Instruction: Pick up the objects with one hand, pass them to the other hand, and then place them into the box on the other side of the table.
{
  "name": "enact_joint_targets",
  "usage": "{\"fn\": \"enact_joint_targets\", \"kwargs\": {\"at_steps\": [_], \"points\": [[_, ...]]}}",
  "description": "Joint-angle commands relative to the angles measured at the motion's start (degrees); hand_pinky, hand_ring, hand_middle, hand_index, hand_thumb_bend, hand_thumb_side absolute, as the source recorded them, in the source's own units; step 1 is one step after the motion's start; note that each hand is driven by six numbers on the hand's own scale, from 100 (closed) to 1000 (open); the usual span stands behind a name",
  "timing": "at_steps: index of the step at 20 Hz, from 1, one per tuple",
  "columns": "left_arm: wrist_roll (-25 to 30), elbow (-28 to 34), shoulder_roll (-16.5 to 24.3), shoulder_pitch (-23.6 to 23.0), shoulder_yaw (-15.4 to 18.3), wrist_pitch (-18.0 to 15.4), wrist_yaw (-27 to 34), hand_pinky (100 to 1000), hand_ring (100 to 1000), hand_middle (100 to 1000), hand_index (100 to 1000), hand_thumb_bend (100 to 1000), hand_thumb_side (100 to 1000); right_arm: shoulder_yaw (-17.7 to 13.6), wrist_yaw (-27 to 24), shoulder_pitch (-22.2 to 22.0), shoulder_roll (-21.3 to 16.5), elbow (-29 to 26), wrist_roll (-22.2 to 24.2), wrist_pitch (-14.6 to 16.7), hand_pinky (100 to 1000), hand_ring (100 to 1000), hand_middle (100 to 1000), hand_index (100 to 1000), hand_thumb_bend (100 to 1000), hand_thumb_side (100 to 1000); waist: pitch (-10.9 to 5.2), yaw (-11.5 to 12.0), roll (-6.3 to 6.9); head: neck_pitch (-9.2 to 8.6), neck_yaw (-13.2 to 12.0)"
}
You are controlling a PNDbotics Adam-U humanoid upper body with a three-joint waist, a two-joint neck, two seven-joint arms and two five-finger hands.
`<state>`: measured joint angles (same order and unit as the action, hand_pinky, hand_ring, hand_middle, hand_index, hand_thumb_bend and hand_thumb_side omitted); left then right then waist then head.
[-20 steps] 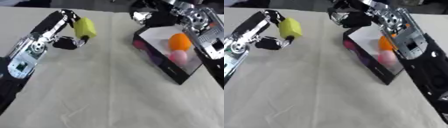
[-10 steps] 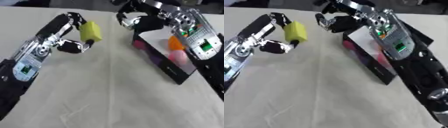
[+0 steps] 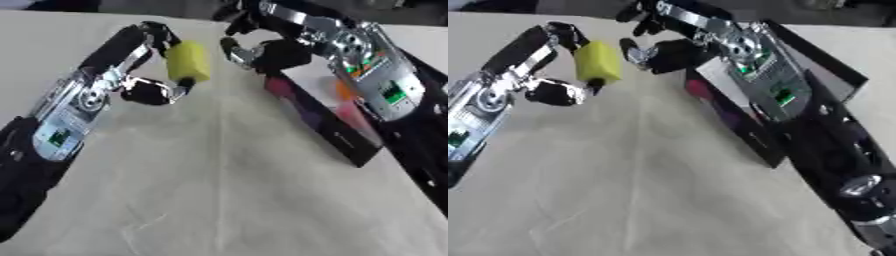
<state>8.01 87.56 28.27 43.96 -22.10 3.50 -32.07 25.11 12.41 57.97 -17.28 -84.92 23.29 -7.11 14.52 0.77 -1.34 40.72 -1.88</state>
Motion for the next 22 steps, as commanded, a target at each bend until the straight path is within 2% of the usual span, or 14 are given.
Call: {"fn": "enact_joint_targets", "kwargs": {"at_steps": [1,15,22], "points": [[-0.08,1.51,0.31,1.43,0.51,0.18,-0.3,757,589,629,612,273,245,-0.2,1.52,1.0,0.08,-0.2,0.46,0.27,896,843,883,869,100,377,-3.44,0.03,-0.47,-0.05,-0.01],[1.58,4.21,-1.7,1.82,0.82,1.9,-0.48,749,580,626,608,269,245,-0.1,6.11,1.17,1.9,0.14,2.48,2.05,901,863,908,893,100,411,-3.3,0.14,-0.33,-0.23,0.08],[2.19,4.57,-2.26,1.7,1.22,2.86,1.0,747,573,623,602,267,245,-0.24,6.27,1.04,2.04,-0.05,3.36,4.38,906,872,920,910,199,359,-3.15,0.16,-0.24,-0.35,0.12]]}}
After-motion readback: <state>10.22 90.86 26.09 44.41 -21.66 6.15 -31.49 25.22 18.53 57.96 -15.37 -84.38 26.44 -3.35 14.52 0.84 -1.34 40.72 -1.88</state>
